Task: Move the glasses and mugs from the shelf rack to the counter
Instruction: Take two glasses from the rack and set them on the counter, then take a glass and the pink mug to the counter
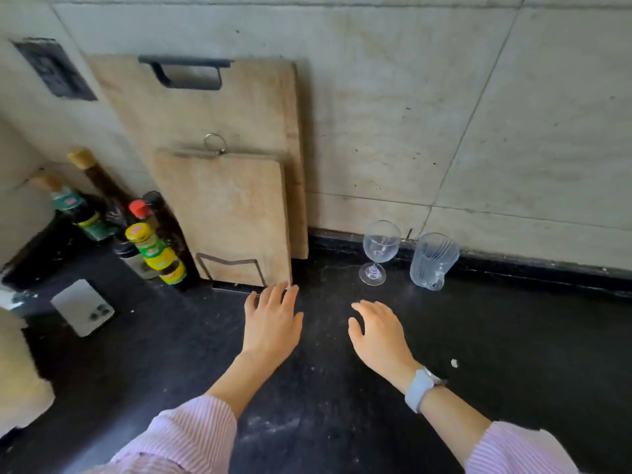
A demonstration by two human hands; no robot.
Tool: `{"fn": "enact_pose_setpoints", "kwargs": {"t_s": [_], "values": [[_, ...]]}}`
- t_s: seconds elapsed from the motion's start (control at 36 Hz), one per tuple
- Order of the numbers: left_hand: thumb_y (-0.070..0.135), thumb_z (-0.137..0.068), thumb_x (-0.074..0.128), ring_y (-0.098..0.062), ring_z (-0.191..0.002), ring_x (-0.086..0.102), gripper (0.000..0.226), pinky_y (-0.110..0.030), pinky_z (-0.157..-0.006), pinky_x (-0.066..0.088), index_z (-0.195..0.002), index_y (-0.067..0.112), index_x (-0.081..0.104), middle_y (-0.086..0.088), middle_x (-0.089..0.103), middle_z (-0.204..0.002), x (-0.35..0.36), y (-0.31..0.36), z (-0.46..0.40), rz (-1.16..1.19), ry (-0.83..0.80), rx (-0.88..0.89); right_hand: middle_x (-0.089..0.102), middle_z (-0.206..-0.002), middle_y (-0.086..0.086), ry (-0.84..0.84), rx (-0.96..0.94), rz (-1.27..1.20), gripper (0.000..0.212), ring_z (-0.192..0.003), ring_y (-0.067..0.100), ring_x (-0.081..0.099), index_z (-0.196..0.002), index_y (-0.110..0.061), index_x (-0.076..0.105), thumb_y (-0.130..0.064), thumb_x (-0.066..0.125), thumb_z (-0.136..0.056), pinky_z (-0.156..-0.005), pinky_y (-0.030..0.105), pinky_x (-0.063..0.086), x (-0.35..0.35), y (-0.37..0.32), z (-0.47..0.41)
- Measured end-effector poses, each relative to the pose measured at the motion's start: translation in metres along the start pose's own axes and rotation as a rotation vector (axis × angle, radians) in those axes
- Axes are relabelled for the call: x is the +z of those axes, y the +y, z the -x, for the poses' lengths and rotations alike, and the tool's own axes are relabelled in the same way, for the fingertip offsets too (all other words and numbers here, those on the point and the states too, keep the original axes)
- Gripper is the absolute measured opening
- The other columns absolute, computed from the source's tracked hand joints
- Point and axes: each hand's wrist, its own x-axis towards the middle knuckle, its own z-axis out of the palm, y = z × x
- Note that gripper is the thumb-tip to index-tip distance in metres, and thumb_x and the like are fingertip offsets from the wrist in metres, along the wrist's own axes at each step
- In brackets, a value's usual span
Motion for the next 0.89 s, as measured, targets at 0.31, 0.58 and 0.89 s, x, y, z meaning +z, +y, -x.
{"fn": "enact_pose_setpoints", "kwargs": {"t_s": [0.31,0.58,0.89], "values": [[0.035,-0.09,0.047,-0.023,-0.119,0.051,0.041,-0.038,-0.1,0.035,-0.129,0.021,0.048,0.001,0.057,-0.129,-0.137,-0.179,0.253,-0.111,0.289,-0.463,0.053,-0.135,-0.004,-0.127,-0.714,0.112,0.037,-0.131,0.017,0.039,-0.128,-0.022,0.05,-0.031,0.036,-0.095,-0.112,0.041,0.026,0.056,-0.261,0.119],[0.033,-0.086,0.05,-0.029,-0.109,0.057,0.037,-0.039,-0.089,0.042,-0.12,0.016,0.055,-0.006,0.063,-0.116,-0.201,-0.253,0.625,-0.248,0.483,-0.966,0.057,-0.128,0.0,-0.312,-1.27,0.076,0.032,-0.121,0.023,0.046,-0.121,-0.02,0.054,-0.028,0.04,-0.093,-0.101,0.035,0.034,0.162,-0.447,0.402],[0.033,-0.09,0.049,-0.027,-0.112,0.054,0.04,-0.039,-0.092,0.044,-0.127,0.017,0.05,-0.006,0.059,-0.124,-0.228,-0.228,0.96,-0.276,0.702,-1.526,0.064,-0.118,0.005,-0.606,-1.814,-0.013,0.029,-0.112,0.026,0.052,-0.111,-0.016,0.061,-0.028,0.042,-0.093,-0.094,0.039,0.043,0.247,-0.56,0.7]]}}
